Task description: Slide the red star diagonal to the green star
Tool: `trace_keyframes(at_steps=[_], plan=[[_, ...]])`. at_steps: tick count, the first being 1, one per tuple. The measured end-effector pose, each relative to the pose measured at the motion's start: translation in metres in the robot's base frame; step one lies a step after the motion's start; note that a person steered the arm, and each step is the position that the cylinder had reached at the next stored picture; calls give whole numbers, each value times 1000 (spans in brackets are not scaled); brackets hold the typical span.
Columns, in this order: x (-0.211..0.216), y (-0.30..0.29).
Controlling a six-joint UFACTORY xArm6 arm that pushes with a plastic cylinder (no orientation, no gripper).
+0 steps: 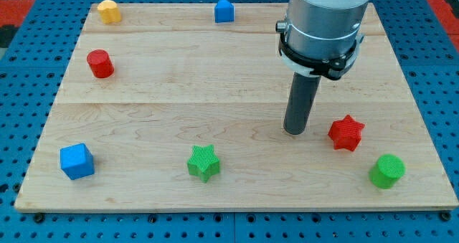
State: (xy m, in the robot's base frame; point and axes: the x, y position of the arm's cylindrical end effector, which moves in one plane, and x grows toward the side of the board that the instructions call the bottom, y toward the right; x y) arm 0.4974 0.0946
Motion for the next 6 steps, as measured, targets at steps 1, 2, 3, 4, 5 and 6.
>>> trace_keyframes(at_steps=[1,2,3,4,5,6], plan=[[12,30],[12,74],[2,52],[-16,-12],[29,-41],[112,-41]])
